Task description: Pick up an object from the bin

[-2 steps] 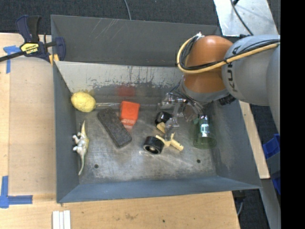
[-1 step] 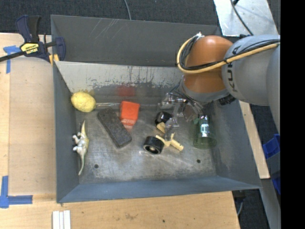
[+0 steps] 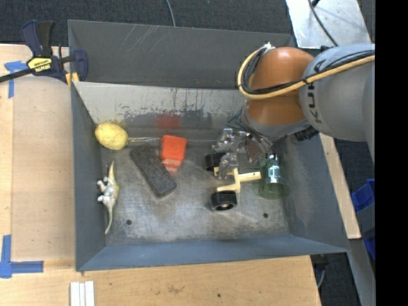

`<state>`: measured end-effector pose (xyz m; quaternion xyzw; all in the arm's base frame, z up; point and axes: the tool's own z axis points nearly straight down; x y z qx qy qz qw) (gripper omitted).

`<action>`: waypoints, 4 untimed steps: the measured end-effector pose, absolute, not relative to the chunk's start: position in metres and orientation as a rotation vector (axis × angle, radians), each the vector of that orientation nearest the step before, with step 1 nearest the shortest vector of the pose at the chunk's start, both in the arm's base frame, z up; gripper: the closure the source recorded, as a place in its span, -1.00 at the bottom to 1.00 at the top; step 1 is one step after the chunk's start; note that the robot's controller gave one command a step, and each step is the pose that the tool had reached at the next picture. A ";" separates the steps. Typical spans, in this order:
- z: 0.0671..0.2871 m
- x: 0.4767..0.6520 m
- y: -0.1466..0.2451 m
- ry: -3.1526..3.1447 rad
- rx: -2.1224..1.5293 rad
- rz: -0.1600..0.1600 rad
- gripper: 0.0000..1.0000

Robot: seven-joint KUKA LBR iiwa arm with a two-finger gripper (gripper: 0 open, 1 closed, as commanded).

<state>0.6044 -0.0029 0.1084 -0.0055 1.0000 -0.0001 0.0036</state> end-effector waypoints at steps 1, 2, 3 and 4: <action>0.119 0.602 0.017 3.134 -0.047 -0.001 1.00; 0.126 0.600 0.016 3.136 -0.061 0.001 1.00; 0.179 0.602 0.026 3.144 -0.072 -0.001 1.00; 0.249 0.608 0.019 3.140 -0.083 0.000 1.00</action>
Offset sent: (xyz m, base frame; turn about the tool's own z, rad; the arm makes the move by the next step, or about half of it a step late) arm -0.0071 0.0014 0.0258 -0.0306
